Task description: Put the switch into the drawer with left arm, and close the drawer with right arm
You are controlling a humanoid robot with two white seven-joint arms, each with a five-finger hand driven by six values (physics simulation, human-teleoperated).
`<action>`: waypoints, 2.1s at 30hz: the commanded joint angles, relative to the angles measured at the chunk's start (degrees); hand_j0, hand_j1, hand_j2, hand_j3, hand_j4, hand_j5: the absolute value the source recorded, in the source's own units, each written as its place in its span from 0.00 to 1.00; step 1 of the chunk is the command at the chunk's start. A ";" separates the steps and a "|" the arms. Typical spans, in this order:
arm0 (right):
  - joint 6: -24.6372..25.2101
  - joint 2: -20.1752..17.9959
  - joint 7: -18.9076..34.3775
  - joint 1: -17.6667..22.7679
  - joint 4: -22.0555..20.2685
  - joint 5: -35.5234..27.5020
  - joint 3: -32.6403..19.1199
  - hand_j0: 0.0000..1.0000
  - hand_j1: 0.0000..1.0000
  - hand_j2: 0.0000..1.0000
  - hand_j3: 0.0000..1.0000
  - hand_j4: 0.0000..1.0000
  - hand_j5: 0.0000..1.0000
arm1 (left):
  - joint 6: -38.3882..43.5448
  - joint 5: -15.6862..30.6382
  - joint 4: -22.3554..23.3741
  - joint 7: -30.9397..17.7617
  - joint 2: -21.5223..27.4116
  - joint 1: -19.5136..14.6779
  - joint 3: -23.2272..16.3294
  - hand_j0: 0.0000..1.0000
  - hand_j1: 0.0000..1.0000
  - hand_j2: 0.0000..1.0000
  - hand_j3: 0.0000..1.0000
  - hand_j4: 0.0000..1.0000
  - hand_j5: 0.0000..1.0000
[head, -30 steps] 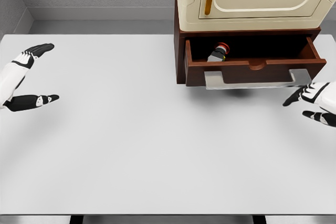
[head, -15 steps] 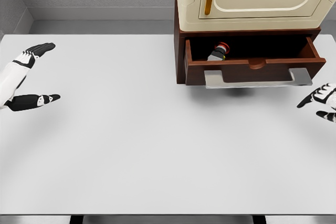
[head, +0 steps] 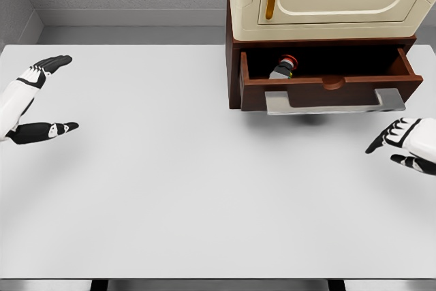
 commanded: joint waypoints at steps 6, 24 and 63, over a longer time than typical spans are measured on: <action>0.02 1.37 -0.12 -2.99 -0.09 -0.42 0.14 0.64 0.64 0.64 0.64 0.64 0.64 | 0.09 0.37 -0.91 0.04 0.00 0.09 -0.41 1.00 1.00 1.00 1.00 1.00 1.00; 0.02 5.15 -0.12 -6.50 0.09 2.22 3.22 0.62 0.62 0.62 0.62 0.62 0.62 | 0.09 0.46 -2.14 0.04 0.00 0.26 -0.67 1.00 1.00 1.00 1.00 1.00 1.00; 0.02 5.94 -0.30 -12.22 3.34 1.87 7.79 0.65 0.65 0.65 0.65 0.65 0.65 | 0.09 0.46 -2.40 0.04 0.00 0.44 -0.67 1.00 1.00 1.00 1.00 1.00 1.00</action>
